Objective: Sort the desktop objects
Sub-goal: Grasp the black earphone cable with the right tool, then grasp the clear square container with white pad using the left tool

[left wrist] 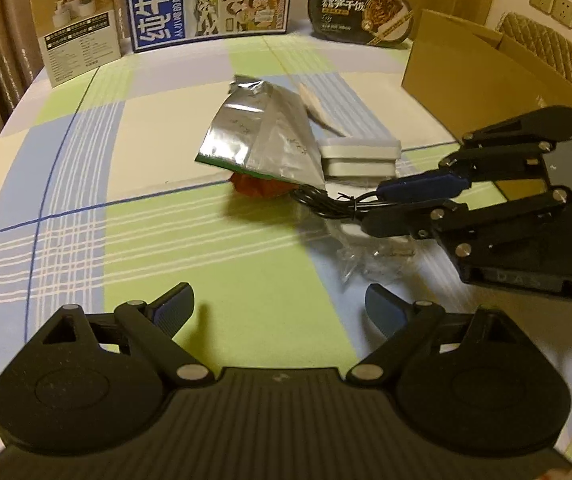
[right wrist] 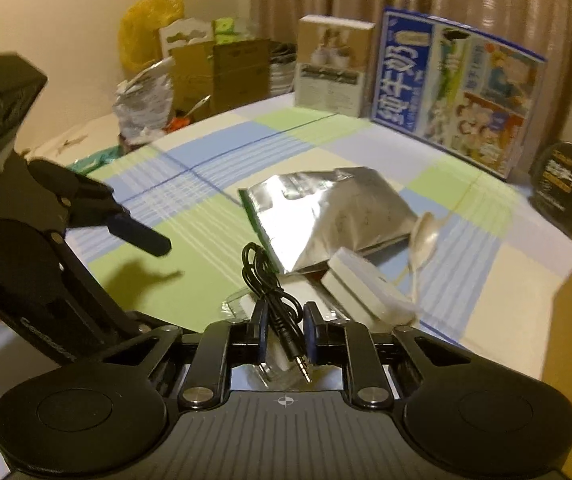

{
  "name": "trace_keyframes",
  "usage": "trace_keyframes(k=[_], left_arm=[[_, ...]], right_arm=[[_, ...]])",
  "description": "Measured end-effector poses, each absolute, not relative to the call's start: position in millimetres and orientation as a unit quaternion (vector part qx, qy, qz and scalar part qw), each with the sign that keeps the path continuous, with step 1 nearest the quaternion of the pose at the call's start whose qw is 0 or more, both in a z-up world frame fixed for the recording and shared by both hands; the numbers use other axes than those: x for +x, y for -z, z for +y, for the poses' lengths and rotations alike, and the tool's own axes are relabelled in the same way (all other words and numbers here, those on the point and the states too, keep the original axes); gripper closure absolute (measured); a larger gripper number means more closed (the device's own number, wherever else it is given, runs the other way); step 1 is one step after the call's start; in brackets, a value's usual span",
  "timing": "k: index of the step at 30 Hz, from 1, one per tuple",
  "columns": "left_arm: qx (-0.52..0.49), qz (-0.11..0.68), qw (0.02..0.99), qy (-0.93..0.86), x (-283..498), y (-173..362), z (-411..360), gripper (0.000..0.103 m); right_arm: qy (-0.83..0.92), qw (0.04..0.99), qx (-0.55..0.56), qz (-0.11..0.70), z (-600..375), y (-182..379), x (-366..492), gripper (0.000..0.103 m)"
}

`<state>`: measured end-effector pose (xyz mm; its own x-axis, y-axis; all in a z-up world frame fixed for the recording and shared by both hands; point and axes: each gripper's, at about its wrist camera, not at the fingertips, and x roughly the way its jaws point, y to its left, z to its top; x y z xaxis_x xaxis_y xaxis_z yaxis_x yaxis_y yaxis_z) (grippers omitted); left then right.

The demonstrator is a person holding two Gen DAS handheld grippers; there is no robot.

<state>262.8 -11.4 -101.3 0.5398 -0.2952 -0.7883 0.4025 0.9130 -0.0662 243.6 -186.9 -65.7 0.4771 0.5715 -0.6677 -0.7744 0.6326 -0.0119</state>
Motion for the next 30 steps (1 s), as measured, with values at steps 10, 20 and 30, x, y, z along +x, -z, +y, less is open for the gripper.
trace_keyframes(k=[10, 20, 30], left_arm=[[0.056, 0.379, 0.891, 0.243, 255, 94, -48, 0.016], [0.125, 0.365, 0.897, 0.217, 255, 119, -92, 0.032], [0.107, 0.389, 0.889, 0.215, 244, 115, -75, 0.056]], right_arm=[[-0.241, 0.889, -0.061, 0.386, -239, 62, 234, 0.089], [-0.219, 0.882, -0.085, 0.409, -242, 78, 238, 0.088], [-0.243, 0.871, -0.109, 0.412, -237, 89, 232, 0.067]])
